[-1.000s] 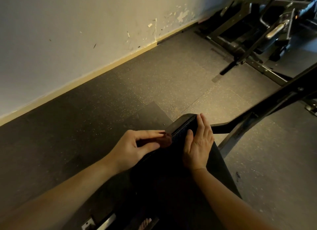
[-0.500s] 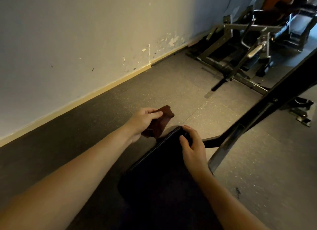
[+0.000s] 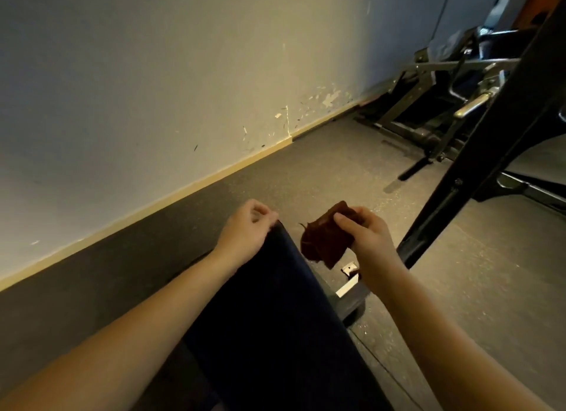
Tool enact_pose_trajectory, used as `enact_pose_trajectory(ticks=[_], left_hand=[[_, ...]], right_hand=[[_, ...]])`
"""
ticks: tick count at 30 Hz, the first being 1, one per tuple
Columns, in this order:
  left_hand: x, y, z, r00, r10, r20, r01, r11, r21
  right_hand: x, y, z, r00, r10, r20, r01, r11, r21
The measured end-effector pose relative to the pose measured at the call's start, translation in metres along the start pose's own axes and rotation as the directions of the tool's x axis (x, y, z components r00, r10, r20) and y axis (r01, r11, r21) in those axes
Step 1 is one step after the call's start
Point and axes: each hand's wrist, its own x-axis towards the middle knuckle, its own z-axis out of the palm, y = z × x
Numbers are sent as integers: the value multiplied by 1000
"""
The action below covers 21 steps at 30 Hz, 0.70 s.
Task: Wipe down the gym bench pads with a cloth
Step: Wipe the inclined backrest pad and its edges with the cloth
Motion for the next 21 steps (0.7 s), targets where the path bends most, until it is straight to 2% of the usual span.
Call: enact_pose_trajectory(ticks=[1,3,6,8,11,15,17,19,21], left_hand=[[-1,-12,4,994,78,-82,-63,984,167],[3,-42,15,960,227,-167,-130,883,451],[16,-75,41,928,323,-185,-97,689,718],[25,-85,56,912,339,-231,-25,609,793],[33,-89,65,885,395,-249,12,515,857],[38,-92,66,888,396,-235,27,465,885],[38,-94,67,891,388,-236,36,459,888],[38,-93,68,900,373,-225,32,459,888],[38,-92,67,911,356,-209,25,457,889]], right_hand=[[2,5,-15,999,34,-26,-35,998,-54],[10,16,-36,996,74,-48,-80,983,-163],[32,37,-42,998,54,-13,-55,936,-347],[53,47,-29,997,48,62,-17,903,-429],[91,57,3,990,7,138,52,907,-419],[115,67,47,953,3,304,112,925,-363],[113,78,49,941,-1,338,139,912,-385],[106,93,30,938,13,346,161,867,-471],[95,106,3,913,103,395,169,785,-596]])
